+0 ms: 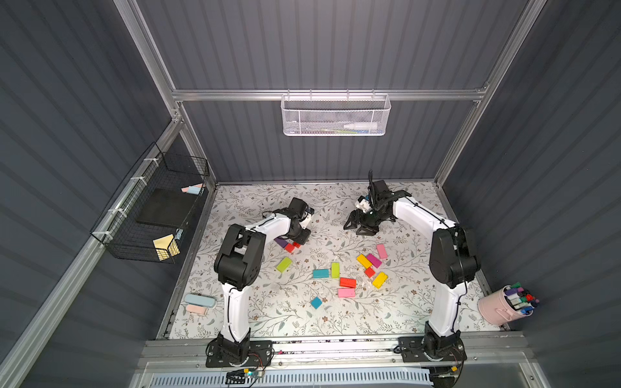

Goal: Assemble the letter v with building blocks
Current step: Adjust the building block at the center of the board.

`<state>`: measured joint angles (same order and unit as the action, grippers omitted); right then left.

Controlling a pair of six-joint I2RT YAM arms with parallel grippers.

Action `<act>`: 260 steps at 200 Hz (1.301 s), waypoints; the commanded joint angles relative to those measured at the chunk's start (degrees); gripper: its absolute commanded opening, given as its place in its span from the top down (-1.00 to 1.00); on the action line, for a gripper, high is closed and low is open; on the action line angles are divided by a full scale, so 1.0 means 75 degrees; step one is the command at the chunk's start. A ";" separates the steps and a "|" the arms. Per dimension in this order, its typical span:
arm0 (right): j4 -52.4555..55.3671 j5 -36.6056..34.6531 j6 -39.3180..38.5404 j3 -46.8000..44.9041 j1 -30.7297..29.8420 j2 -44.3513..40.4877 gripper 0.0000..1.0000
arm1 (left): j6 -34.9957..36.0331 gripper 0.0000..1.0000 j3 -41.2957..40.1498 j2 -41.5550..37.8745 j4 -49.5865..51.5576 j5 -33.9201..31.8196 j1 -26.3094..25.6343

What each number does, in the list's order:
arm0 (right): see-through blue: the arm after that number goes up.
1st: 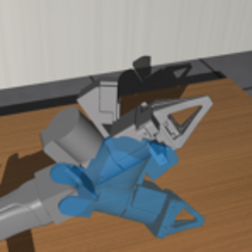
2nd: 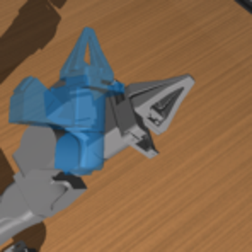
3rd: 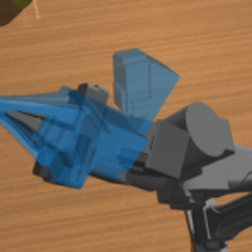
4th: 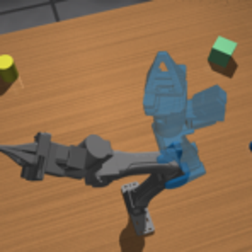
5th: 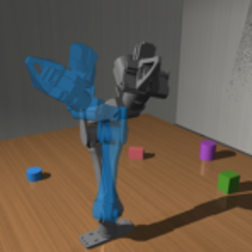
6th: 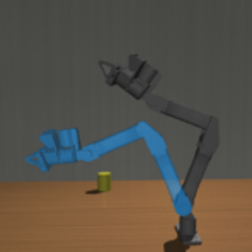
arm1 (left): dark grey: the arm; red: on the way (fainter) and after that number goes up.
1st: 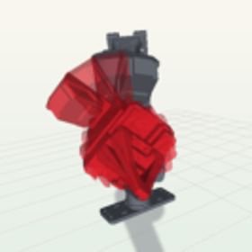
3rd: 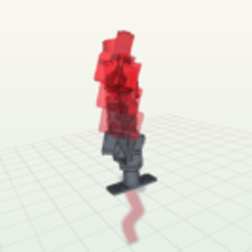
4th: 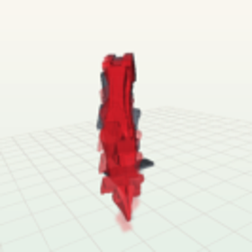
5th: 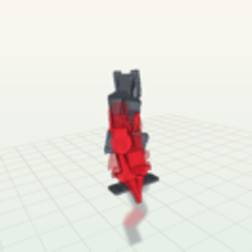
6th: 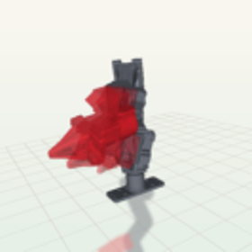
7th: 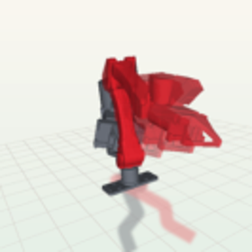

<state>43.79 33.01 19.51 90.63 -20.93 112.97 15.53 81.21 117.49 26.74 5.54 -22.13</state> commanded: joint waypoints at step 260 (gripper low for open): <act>0.0112 -0.0062 0.0077 0.0196 -0.0309 0.0065 -0.32 | 0.0011 0.58 -0.0580 0.0082 0.0116 -0.0441 0.0139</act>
<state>44.73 32.82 19.51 90.74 -21.45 112.97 15.64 79.83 116.99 23.46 2.46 -20.99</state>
